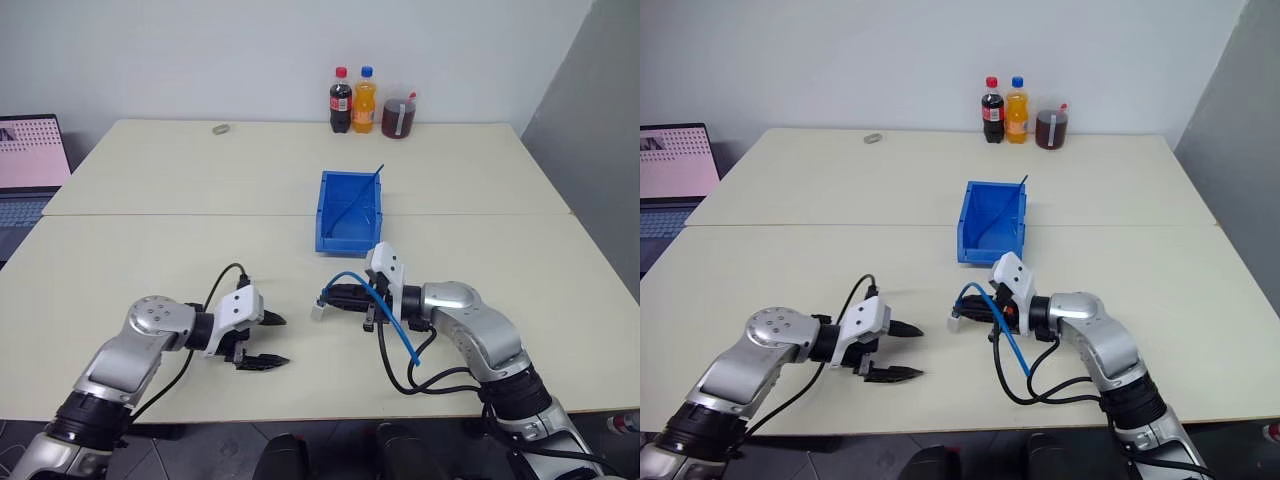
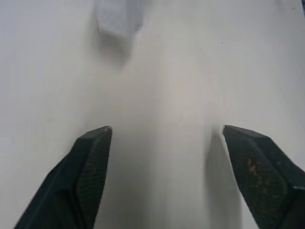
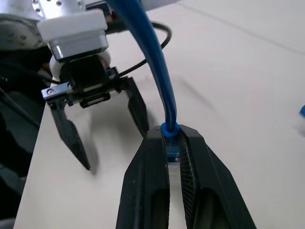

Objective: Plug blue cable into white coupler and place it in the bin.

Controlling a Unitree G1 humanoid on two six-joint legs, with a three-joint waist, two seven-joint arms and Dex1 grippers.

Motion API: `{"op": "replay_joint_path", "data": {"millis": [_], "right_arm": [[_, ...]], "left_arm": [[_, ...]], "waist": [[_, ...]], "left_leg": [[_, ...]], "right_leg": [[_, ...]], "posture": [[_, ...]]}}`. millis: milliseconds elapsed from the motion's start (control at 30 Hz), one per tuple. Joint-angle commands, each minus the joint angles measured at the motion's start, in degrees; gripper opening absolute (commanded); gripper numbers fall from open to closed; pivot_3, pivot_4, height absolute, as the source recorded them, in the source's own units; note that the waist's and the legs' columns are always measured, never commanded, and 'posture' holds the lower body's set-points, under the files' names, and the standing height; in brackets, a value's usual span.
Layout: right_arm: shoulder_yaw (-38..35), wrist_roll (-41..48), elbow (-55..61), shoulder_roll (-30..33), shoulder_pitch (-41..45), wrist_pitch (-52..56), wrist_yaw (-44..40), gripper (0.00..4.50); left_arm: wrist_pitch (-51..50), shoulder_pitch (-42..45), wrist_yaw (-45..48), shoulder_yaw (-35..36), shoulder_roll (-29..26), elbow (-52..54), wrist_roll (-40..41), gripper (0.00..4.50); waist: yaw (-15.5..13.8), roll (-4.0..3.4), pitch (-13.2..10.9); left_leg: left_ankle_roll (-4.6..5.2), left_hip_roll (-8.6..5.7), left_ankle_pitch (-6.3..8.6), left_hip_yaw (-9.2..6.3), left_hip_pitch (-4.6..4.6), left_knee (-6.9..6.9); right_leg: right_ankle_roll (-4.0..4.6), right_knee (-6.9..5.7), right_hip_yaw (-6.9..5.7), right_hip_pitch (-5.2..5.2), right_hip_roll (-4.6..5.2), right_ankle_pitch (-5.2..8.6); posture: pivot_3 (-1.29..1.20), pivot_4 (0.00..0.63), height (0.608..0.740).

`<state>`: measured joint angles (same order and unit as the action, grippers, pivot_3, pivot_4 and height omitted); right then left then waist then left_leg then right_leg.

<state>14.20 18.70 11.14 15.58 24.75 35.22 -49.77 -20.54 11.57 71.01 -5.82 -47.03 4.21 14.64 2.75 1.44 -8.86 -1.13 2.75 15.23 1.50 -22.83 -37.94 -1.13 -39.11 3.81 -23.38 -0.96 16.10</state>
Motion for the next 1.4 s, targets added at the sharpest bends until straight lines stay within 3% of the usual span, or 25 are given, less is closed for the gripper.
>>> {"op": "replay_joint_path", "data": {"millis": [33,167,300,667,700,867,1200,1267,1400], "right_arm": [[-6.1,5.51,5.41,-0.91,2.76,4.35,3.64,0.03],[-15.14,10.11,4.02,-1.89,9.04,10.37,11.1,0.03],[-18.85,10.07,-4.75,-1.23,16.96,10.7,14.26,0.03],[-14.13,1.56,-38.68,-1.0,35.63,4.18,12.37,0.03],[-13.19,0.61,-41.71,-0.91,37.37,4.14,11.45,0.73],[-9.32,-3.99,-53.13,1.26,44.96,1.93,4.99,1.86],[-8.15,-10.08,-62.61,8.6,51.45,-4.03,-2.07,4.14],[-9.75,-9.84,-61.89,10.23,50.46,-5.66,-2.13,4.47],[-11.97,-7.26,-47.85,13.43,41.48,-7.18,-4.84,4.47]], "left_arm": [[-6.36,2.35,-6.81,6.94,1.39,5.37,4.56,4.5],[-12.04,9.39,-14.59,7.73,4.73,8.16,4.62,4.5],[-16.88,16.85,-20.07,6.46,7.92,6.98,3.84,4.5],[-16.52,24.13,-21.51,2.64,9.68,2.03,1.79,4.5],[-16.38,24.45,-21.6,2.39,9.85,1.97,1.64,4.5],[-17.05,25.26,-22.49,1.9,10.19,2.91,1.59,4.5],[-17.89,24.9,-26.71,3.3,10.28,2.79,0.68,4.5],[-17.71,25.03,-28.92,4.45,11.13,1.8,0.49,4.5],[-16.76,24.09,-35.29,7.59,11.54,-0.2,-1.61,4.5]], "waist": [[-0.26,0.01,-0.16],[-1.07,0.07,-0.41],[-0.98,0.08,-0.41],[0.21,0.04,-0.44],[0.22,0.04,-0.44],[0.25,0.01,-0.46],[-0.02,-0.01,-0.47],[-0.02,-0.02,-0.47],[-0.35,-0.02,-0.47]], "left_leg": [[0.0,-0.02,0.0,-0.03,-0.02,0.0],[-0.01,-0.11,-0.01,-0.02,-0.11,-0.1],[-0.01,-0.17,-0.01,0.12,-0.09,-0.08],[-0.01,-0.13,0.0,0.3,-0.21,0.07],[-0.01,-0.13,0.0,0.32,-0.27,0.07],[-0.03,-0.16,-0.02,0.33,-0.75,-0.02],[-0.03,-0.19,-0.01,0.22,-0.97,-0.04],[-0.02,-0.18,-0.01,0.22,-0.96,-0.05],[-0.02,-0.17,-0.01,0.17,-0.99,-0.06]], "right_leg": [[-0.01,0.0,-0.03,0.0,0.0,0.0],[-0.15,0.02,-0.05,0.0,0.05,-0.08],[0.04,0.09,-0.07,0.01,0.05,-0.29],[0.1,0.06,0.12,-0.29,0.03,-0.3],[0.1,0.06,0.13,-0.36,0.04,-0.3],[0.1,0.01,0.12,-0.81,0.11,-0.33],[0.1,0.05,0.1,-0.93,0.17,-0.33],[0.1,0.03,0.09,-0.93,0.17,-0.33],[0.1,0.05,0.11,-0.91,0.17,-0.33]], "posture": [[0.0,0.15,0.74],[0.0,0.15,0.74],[0.0,0.15,0.74],[0.0,0.15,0.74],[0.0,0.15,0.74],[0.0,0.15,0.74],[0.0,0.15,0.74],[0.0,0.15,0.74],[0.0,0.15,0.74]]}}
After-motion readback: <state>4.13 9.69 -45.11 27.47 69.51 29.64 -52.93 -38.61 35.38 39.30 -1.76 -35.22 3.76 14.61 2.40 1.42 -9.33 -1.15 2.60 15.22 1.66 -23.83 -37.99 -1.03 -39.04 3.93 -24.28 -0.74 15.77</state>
